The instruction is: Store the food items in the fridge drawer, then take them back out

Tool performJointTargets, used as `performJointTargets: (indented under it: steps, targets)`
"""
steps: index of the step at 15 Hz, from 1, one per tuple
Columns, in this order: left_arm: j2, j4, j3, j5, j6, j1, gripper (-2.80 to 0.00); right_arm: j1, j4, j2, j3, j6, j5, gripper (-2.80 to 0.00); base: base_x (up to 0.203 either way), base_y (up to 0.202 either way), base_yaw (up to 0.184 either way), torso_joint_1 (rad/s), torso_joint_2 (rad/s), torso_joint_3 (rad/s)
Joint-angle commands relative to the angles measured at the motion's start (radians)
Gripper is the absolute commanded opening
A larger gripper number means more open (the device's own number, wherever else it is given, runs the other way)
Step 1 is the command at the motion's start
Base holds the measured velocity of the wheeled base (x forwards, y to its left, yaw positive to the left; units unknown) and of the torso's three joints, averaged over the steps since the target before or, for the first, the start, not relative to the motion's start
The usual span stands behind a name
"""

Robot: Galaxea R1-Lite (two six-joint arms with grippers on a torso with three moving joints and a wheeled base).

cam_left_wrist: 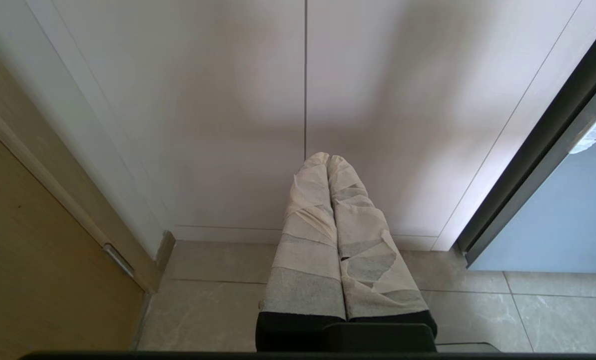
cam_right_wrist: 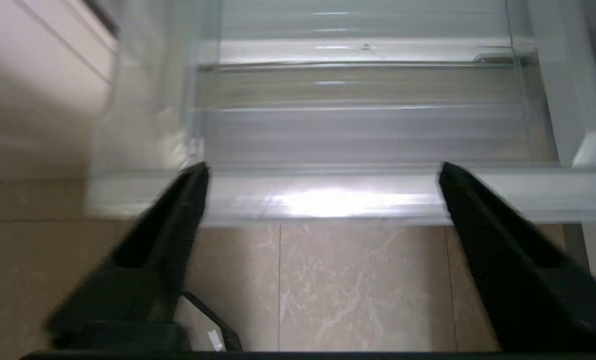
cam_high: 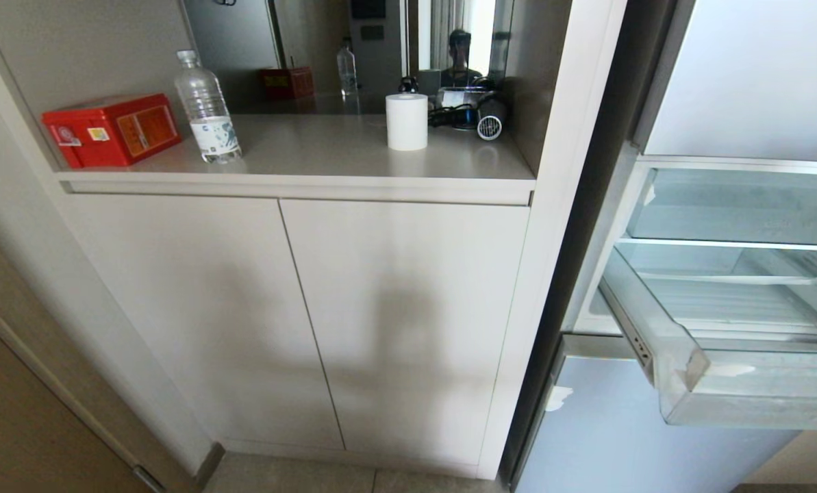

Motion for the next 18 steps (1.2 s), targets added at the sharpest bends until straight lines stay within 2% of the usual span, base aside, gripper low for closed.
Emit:
performJointTargets:
  steps: [1, 4, 6, 11, 13, 15, 17, 18]
  targets:
    - [0.0, 0.001, 0.0, 0.0, 0.0, 0.0, -2.8, -0.018, 0.002, -0.243, 0.104, 0.0, 0.015, -2.8, 0.0, 0.0, 0.0, 0.0, 0.0, 0.0]
    - [0.0, 0.001, 0.0, 0.0, 0.0, 0.0, -2.8, -0.042, 0.002, -0.422, 0.306, 0.013, 0.038, -2.8, 0.0, 0.0, 0.0, 0.0, 0.0, 0.0]
    - [0.0, 0.001, 0.0, 0.0, 0.0, 0.0, -2.8, -0.046, 0.002, -0.476, 0.361, 0.053, 0.045, -2.8, 0.0, 0.0, 0.0, 0.0, 0.0, 0.0]
    - [0.0, 0.001, 0.0, 0.0, 0.0, 0.0, -2.8, -0.043, 0.002, -0.623, 0.444, 0.094, 0.071, -2.8, 0.0, 0.0, 0.0, 0.0, 0.0, 0.0]
    - [0.0, 0.001, 0.0, 0.0, 0.0, 0.0, -2.8, 0.049, -0.001, -0.651, 0.466, 0.149, 0.056, -2.8, 0.0, 0.0, 0.0, 0.0, 0.0, 0.0]
    - [0.0, 0.001, 0.0, 0.0, 0.0, 0.0, -2.8, 0.223, -0.041, -0.702, 0.511, 0.226, -0.049, -2.8, 0.0, 0.0, 0.0, 0.0, 0.0, 0.0]
    - [0.0, 0.001, 0.0, 0.0, 0.0, 0.0, -2.8, 0.396, -0.21, -0.794, 0.642, 0.281, -0.177, -2.8, 0.0, 0.0, 0.0, 0.0, 0.0, 0.0]
    - [0.0, 0.001, 0.0, 0.0, 0.0, 0.0, -2.8, 0.454, -0.288, -0.841, 0.716, 0.275, -0.207, -2.8, 0.0, 0.0, 0.0, 0.0, 0.0, 0.0]
